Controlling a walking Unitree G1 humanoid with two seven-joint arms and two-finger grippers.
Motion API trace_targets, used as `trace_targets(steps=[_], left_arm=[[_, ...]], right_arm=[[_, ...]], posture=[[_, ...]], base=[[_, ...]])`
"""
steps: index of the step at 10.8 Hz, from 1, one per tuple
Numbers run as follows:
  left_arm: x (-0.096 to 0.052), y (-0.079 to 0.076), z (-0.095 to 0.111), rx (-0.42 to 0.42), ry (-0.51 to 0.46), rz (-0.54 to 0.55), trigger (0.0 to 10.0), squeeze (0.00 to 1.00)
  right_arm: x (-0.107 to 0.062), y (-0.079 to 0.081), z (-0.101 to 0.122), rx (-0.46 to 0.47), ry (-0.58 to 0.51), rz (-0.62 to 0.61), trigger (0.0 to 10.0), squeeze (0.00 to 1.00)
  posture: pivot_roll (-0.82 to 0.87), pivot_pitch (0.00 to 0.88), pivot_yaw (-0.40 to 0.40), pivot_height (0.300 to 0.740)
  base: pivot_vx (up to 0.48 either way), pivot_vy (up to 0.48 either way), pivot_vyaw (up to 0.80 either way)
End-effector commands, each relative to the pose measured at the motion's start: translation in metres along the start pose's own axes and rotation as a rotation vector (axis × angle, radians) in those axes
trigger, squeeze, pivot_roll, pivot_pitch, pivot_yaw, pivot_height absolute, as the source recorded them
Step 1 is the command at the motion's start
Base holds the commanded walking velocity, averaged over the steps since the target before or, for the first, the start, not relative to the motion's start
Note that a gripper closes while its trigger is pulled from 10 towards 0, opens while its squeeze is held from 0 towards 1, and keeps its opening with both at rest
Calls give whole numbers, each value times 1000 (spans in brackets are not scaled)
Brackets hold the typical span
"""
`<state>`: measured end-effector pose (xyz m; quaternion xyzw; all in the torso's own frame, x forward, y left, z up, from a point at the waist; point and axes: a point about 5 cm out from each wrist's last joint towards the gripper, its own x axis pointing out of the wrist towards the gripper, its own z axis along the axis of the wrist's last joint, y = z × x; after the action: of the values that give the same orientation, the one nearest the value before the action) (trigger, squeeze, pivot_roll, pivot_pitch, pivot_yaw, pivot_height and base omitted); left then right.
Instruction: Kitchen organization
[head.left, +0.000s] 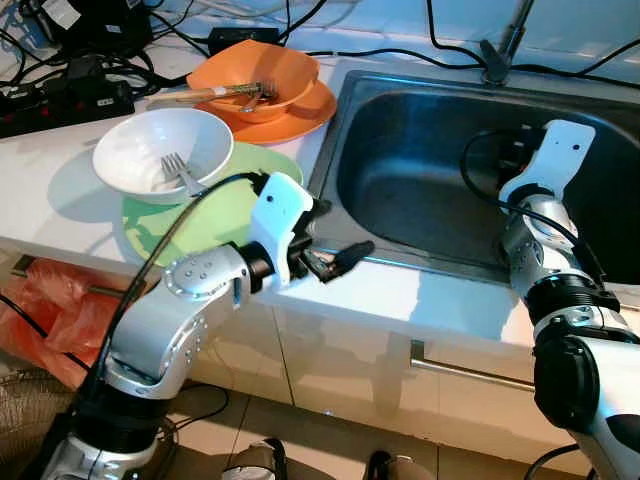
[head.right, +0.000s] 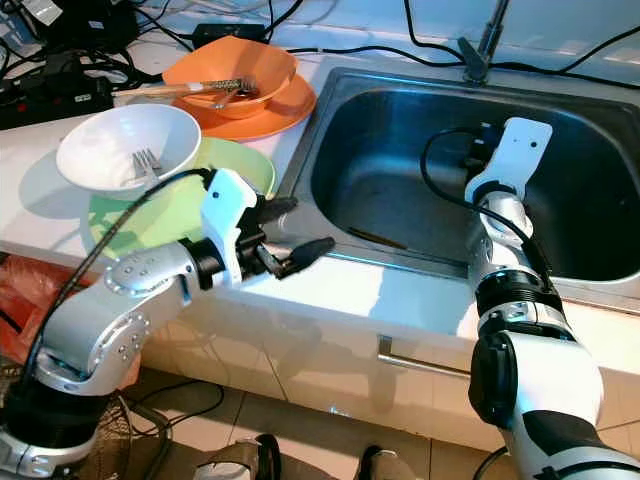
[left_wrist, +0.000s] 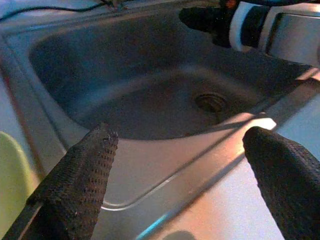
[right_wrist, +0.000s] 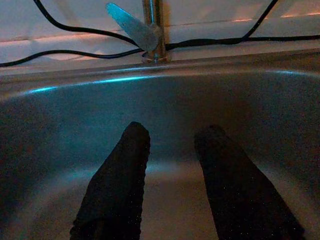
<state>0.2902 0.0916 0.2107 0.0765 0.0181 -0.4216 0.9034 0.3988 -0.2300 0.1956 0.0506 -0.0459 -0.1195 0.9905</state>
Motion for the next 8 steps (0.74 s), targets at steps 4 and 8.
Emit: trace_targets(steps=[4,8], left_arm=[[-9,13,27,230,-194,184,10000,1000],[-13,7,56,560,-370,235,10000,1000]], right_arm=[[6,21,23,75,-54,102,10000,1000],[4,39,25,129,-34,190,10000,1000]], posture=[[153,134,19,740],[154,124,13,740]], base=[[0,0,0],[0,0,0]])
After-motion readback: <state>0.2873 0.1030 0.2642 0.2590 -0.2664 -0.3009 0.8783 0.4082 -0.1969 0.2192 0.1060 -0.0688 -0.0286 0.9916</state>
